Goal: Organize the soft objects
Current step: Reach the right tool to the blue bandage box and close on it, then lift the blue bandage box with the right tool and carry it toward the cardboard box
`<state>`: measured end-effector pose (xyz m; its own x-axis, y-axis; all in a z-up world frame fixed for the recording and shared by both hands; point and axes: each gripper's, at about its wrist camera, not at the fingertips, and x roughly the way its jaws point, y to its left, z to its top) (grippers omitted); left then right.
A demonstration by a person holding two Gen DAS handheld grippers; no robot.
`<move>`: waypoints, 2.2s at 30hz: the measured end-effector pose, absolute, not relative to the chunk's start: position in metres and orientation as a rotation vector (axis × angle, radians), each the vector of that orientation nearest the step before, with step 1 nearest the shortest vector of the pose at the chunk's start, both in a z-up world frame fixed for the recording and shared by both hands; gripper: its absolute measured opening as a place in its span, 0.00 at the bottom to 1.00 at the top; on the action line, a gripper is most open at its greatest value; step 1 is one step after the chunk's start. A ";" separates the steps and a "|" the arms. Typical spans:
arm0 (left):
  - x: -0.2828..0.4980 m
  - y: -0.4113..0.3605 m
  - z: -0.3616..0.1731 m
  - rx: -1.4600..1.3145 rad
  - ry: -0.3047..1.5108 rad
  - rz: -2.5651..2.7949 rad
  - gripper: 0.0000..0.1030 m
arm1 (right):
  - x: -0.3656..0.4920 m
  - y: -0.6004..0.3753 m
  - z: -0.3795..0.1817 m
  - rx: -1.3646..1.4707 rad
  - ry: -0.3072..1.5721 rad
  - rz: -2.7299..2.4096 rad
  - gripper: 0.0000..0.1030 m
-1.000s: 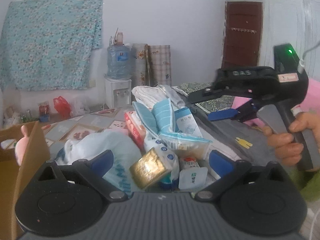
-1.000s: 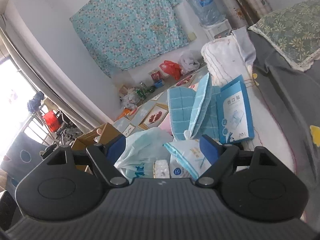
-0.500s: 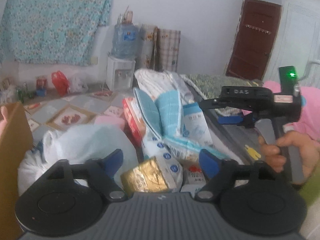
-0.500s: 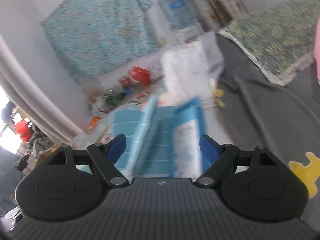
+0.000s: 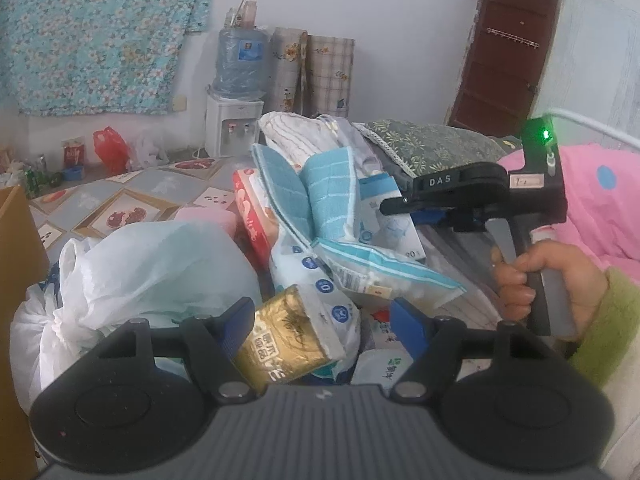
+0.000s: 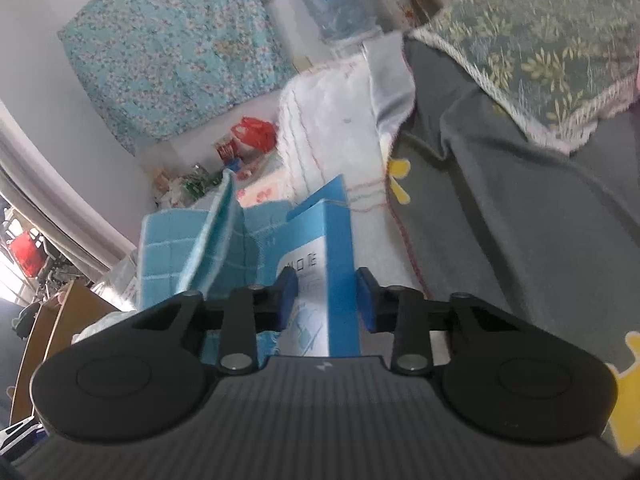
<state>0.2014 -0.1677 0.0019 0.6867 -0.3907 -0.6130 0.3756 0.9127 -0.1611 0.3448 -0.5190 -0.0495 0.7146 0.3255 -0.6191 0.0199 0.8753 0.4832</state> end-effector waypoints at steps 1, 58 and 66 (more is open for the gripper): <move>0.200 -0.170 0.003 -0.020 0.690 -0.434 0.73 | 0.341 -0.518 -0.047 0.478 0.749 0.172 0.24; 0.182 -0.302 -0.066 0.047 0.981 -0.780 0.73 | 0.121 -0.589 -0.113 1.058 0.647 0.325 0.19; 0.160 -0.269 -0.035 0.002 0.900 -0.775 0.73 | 0.115 -0.568 -0.081 1.002 0.619 0.402 0.19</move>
